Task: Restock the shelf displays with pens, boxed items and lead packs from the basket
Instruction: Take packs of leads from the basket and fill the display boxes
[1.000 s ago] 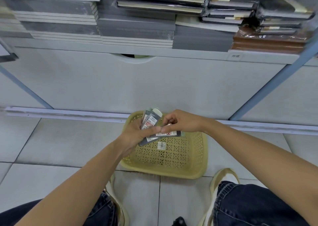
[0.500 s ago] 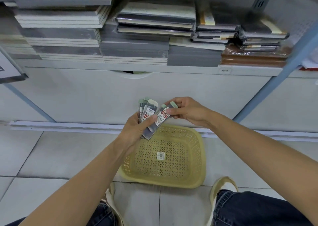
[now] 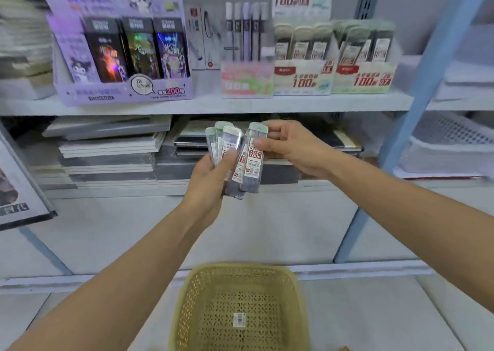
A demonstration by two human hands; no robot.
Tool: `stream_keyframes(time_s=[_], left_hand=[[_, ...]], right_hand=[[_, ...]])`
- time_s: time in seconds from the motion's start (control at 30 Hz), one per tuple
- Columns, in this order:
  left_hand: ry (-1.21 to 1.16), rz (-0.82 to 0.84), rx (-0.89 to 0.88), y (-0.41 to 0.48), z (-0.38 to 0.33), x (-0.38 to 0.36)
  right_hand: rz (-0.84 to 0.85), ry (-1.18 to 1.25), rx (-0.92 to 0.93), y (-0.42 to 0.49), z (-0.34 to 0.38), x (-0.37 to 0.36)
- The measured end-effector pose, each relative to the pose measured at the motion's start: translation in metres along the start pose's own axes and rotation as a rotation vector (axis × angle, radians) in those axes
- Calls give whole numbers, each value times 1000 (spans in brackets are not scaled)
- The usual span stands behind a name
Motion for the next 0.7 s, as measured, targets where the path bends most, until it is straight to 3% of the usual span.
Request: stream_keyframes(time_s=[0.3,0.53,0.7], left_hand=[[-27,66,-87,44,-51,-73],[-48,147,-84,63,-56,-106],[-76,184,-85,78,-59,-121]], right_hand=[[-310,-278,191,-31,80,95],[-626,-331,257,-40,107,182],[-679,-509,233,-17,106,206]])
Point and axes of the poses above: each hand's wrist, its own y-axis towards the middle knuckle, its own x-axis out of the back of the hand, z = x × y, the point moved 2 cm from there along y, towards the middle knuckle, and after that the axes turned 10 degrees about -y, right-handed, at the moved point
